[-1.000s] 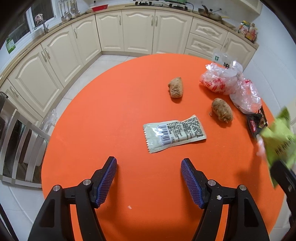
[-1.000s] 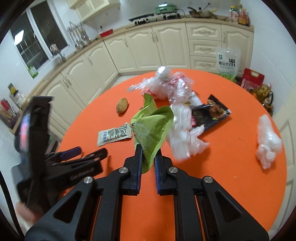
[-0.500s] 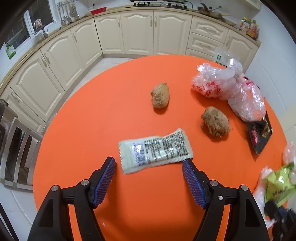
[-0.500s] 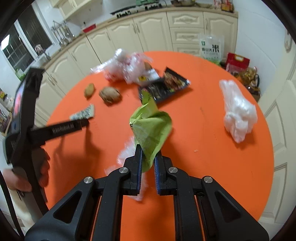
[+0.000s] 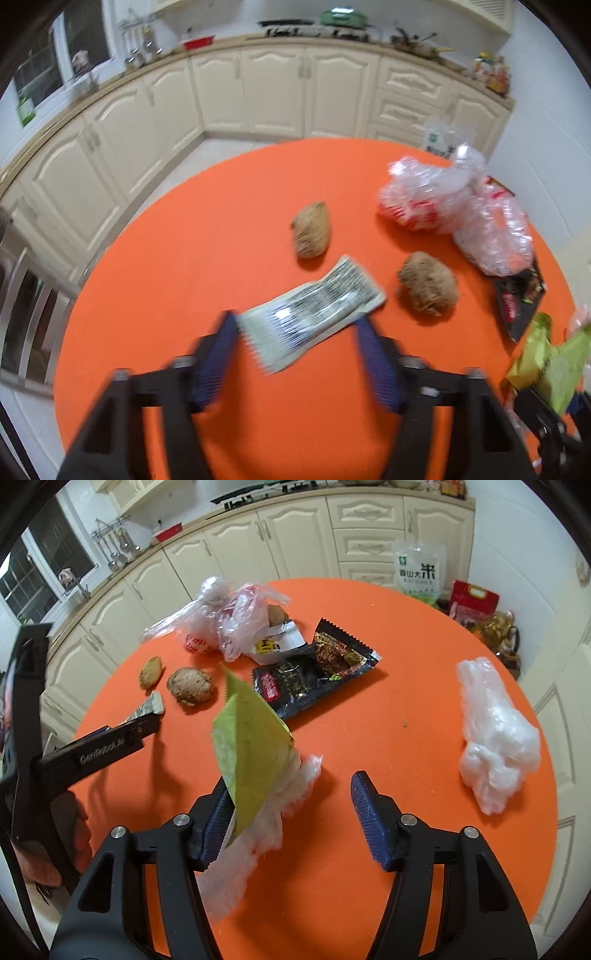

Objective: Collect trash
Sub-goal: 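Lift the green bag with the right gripper while the left approaches the white printed wrapper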

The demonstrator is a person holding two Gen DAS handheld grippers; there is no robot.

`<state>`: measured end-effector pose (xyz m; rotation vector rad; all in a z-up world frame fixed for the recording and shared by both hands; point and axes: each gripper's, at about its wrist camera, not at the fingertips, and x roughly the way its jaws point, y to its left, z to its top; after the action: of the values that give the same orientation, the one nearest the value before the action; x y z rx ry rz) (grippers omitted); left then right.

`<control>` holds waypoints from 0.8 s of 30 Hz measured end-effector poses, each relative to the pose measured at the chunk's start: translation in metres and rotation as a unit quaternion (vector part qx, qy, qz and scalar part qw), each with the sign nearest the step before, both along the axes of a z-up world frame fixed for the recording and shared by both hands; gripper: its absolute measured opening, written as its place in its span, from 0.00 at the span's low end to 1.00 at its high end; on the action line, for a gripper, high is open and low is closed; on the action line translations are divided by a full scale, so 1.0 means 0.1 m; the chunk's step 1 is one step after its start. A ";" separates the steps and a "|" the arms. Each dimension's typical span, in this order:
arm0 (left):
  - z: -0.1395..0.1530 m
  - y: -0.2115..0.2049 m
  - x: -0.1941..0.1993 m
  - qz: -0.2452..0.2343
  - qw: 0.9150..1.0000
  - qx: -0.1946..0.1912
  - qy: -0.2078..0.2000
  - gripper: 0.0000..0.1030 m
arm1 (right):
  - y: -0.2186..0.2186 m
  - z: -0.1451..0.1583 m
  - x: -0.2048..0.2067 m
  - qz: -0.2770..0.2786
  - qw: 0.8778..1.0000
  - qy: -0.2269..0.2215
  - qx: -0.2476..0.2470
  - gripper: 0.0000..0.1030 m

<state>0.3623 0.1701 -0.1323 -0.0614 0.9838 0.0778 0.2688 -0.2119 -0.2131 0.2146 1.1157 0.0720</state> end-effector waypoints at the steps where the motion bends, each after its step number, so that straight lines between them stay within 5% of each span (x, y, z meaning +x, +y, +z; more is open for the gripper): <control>1: 0.00 -0.02 0.00 -0.011 1.000 -0.003 -0.002 0.27 | 0.00 0.00 0.01 0.000 1.000 0.000 0.001 0.60; 4: -0.01 -0.04 0.00 -0.033 0.999 -0.007 -0.002 0.08 | 0.02 -0.01 0.07 0.004 1.000 -0.004 0.003 0.59; 7: 0.01 -0.04 -0.02 -0.054 0.998 -0.003 0.007 0.03 | 0.04 0.01 0.11 0.006 1.000 -0.007 0.004 0.58; 11: 0.12 -0.01 0.02 -0.072 0.997 0.002 0.014 0.12 | 0.01 0.02 0.13 0.008 1.000 -0.009 0.009 0.51; 15: 0.11 -0.01 0.19 -0.077 0.997 0.021 0.019 0.35 | -0.01 -0.03 0.16 0.006 1.000 0.000 0.013 0.51; 21: 0.01 -0.12 0.31 -0.103 0.994 0.023 0.018 0.43 | 0.00 -0.07 0.22 0.007 1.000 -0.004 0.000 0.52; 24: 0.01 -0.22 0.26 -0.126 0.991 0.040 -0.007 0.08 | 0.03 -0.06 0.21 0.005 1.000 -0.005 -0.011 0.47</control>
<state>0.3886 0.1479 -0.1316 0.1361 0.9659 -0.1158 0.2894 -0.2094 -0.2193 0.1885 1.1081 0.0693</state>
